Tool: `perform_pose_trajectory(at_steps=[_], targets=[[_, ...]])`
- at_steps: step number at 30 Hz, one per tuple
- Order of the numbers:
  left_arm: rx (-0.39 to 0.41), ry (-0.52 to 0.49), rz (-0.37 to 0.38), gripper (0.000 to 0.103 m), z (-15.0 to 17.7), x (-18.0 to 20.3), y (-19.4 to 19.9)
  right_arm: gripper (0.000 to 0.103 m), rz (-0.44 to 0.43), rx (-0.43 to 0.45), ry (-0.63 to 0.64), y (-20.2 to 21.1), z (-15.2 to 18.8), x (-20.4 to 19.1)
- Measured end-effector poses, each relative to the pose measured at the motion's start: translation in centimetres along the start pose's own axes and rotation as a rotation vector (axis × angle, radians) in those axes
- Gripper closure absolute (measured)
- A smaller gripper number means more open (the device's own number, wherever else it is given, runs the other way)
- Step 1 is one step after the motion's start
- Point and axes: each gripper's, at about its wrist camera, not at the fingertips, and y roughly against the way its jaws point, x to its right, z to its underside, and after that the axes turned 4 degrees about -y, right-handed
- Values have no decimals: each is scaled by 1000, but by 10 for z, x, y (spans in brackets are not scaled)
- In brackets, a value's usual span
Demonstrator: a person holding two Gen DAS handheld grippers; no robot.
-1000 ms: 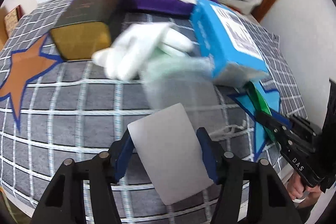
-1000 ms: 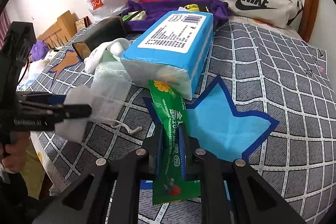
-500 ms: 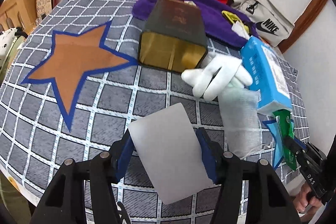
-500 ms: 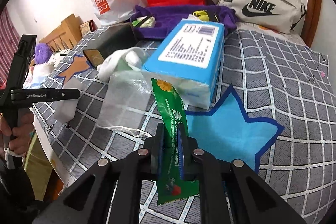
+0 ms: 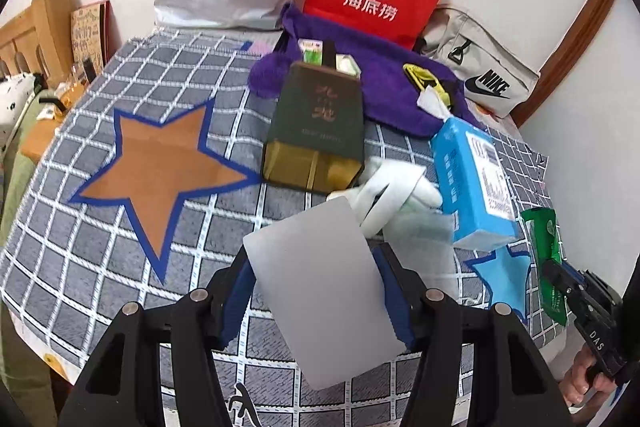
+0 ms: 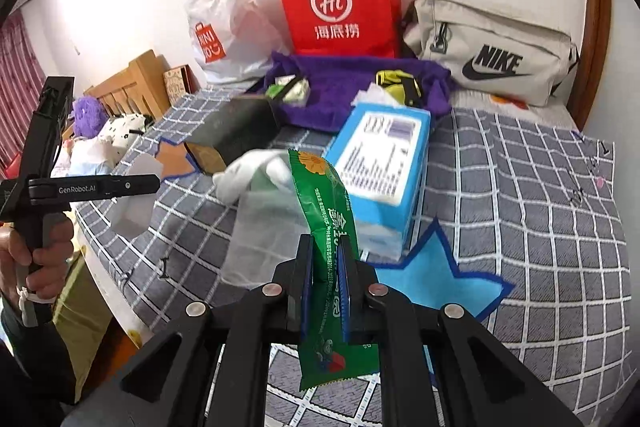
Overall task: Organize soft objects
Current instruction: 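Carry the foam block with the left tool while the right tool carries the green packet toward the towel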
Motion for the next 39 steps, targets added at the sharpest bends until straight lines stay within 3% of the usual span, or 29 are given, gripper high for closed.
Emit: perform_pose_trajectory(at_steps=[21, 39], targets=[[99, -21, 7, 44, -70, 4, 35, 92, -2, 83, 51, 8, -84, -11], [133, -54, 31, 44, -132, 10, 26, 92, 27, 135, 51, -4, -147, -6]])
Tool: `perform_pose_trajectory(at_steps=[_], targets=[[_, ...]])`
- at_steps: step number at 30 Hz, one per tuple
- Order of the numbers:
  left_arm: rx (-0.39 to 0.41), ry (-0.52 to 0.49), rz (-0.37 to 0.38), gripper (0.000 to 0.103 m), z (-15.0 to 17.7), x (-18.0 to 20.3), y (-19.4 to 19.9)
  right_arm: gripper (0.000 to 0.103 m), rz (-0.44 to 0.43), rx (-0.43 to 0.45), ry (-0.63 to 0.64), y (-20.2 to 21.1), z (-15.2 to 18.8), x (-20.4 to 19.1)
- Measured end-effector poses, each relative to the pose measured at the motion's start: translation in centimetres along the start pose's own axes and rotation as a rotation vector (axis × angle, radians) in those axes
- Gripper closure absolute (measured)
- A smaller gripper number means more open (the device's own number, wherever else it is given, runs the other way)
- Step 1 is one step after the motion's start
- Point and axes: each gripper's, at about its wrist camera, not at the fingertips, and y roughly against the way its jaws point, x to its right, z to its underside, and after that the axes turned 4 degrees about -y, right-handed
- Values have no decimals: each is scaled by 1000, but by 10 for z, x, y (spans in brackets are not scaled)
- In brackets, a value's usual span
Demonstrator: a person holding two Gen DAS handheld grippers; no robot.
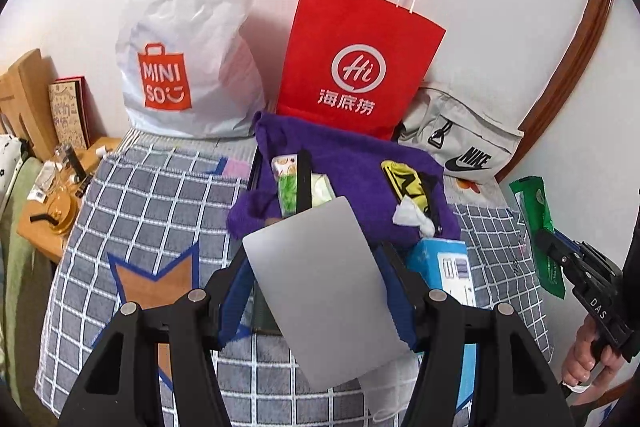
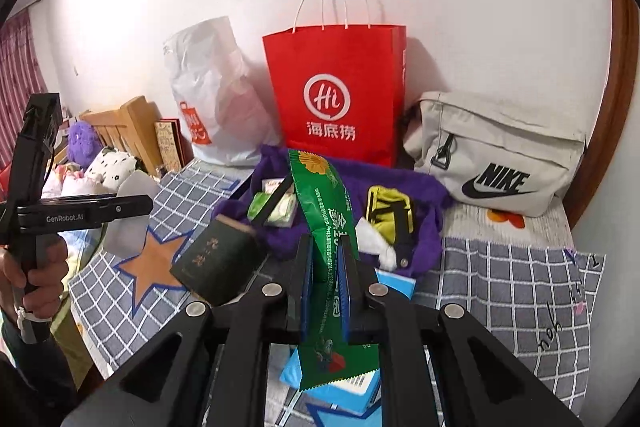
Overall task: Organize soft objects
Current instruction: 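Carry the foam block with the left tool while the right tool carries the green packet toward the towel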
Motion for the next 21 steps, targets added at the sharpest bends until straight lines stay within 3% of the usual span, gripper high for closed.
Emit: perform_pose_trajectory(at_steps=[12, 21], targets=[[12, -7, -11, 43, -31, 2, -5, 92, -6, 19, -24, -22, -35, 16], [-14, 6, -31, 42, -55, -3, -30, 92, -8, 29, -25, -44, -53, 28]])
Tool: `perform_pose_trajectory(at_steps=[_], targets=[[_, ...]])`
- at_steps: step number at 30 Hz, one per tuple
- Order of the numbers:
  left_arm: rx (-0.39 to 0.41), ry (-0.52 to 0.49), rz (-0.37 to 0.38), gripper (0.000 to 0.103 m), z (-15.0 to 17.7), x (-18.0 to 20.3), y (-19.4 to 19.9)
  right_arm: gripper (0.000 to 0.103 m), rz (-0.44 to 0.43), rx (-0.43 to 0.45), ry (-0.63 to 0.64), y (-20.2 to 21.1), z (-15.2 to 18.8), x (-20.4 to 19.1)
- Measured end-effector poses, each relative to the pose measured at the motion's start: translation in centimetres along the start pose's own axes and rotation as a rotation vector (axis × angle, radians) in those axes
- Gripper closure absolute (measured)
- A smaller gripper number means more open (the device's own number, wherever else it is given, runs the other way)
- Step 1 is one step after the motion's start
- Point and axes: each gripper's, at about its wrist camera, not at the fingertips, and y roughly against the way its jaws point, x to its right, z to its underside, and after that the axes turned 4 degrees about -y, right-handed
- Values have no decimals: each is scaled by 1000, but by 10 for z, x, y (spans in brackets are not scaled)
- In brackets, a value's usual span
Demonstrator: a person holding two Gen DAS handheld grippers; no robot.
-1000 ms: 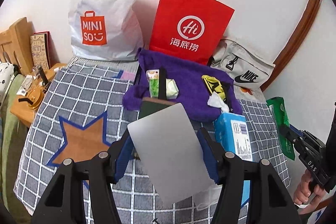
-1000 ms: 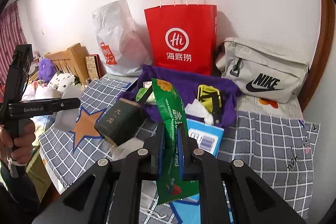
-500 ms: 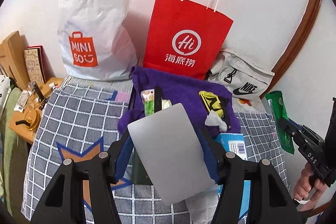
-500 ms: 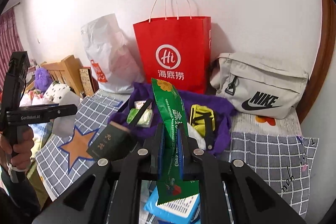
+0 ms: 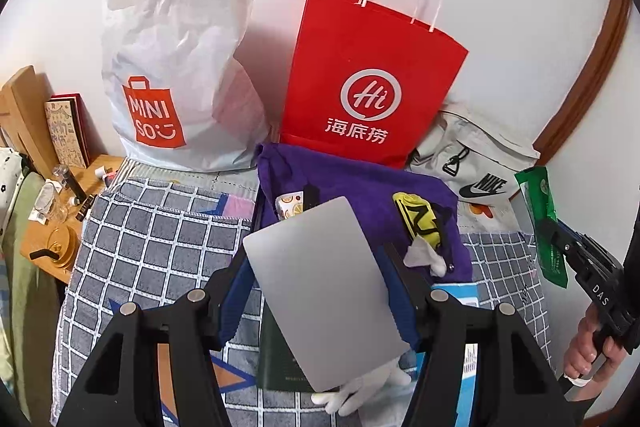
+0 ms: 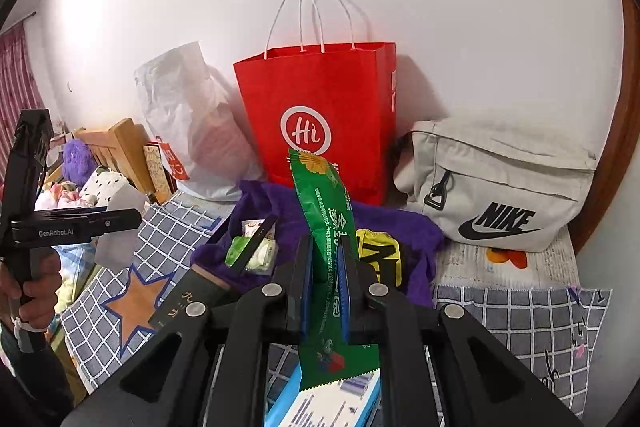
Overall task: Organize soft objects
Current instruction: 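Carry the foam block with the left tool while the right tool carries the green packet toward the towel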
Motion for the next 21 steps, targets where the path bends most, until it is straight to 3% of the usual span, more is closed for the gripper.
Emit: perform_pose_trajectory(at_steps=[21], targets=[[-81, 31, -4, 42, -39, -12, -75, 91, -14, -59, -49, -81, -18, 32]])
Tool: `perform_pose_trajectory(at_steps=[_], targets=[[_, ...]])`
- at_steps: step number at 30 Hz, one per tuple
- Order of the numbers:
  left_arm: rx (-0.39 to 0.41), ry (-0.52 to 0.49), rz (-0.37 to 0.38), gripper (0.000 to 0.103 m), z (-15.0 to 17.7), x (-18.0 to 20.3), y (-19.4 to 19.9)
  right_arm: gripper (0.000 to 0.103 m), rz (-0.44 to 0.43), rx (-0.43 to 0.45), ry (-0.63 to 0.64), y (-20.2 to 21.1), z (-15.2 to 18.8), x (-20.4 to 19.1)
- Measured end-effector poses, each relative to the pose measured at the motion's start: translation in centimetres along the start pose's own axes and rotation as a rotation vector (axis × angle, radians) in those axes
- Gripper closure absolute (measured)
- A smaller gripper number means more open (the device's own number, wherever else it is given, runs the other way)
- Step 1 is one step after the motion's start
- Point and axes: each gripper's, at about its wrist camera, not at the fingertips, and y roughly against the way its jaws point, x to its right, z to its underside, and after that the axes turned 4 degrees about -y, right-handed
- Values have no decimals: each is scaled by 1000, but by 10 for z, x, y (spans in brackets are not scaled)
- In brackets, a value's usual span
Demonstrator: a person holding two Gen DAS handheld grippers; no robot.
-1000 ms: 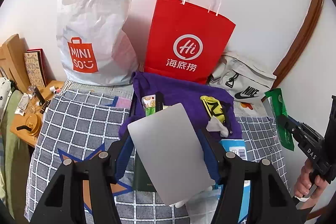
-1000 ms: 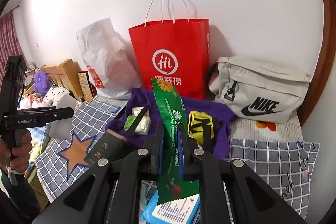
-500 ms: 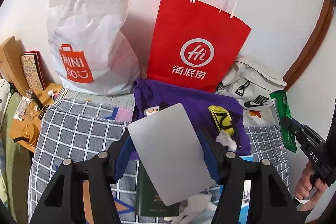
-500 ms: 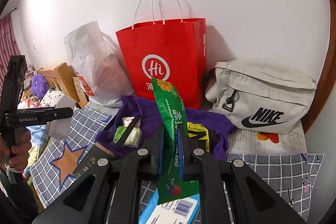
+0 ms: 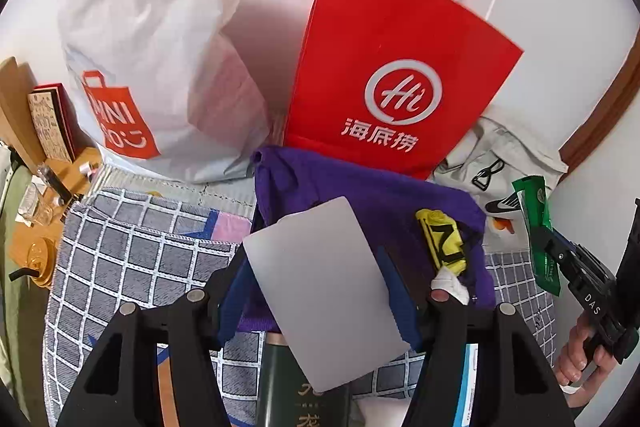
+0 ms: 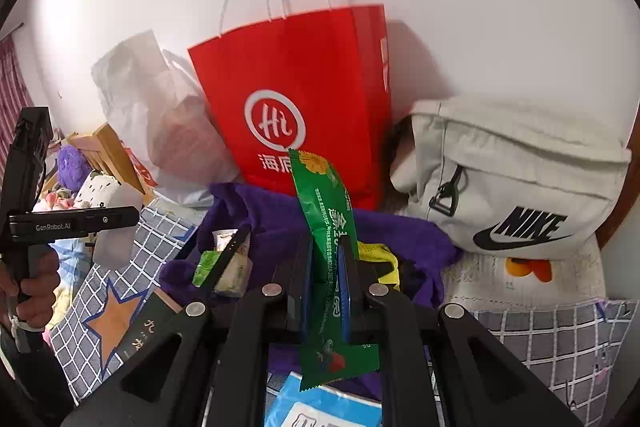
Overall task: Organize soft objects
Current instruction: 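Carry the foam block with the left tool while the right tool carries the green packet toward the towel, then open both tools to release the foam block and green packet onto the towel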
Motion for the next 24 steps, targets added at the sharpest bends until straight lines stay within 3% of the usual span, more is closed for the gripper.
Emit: perform_pose_trajectory(at_steps=[16, 24], targets=[[-108, -25, 7, 42, -8, 3, -78, 91, 21, -157, -44, -69, 18, 35], [-163, -39, 24, 41, -7, 3, -109, 91, 84, -182, -28, -88, 21, 39]])
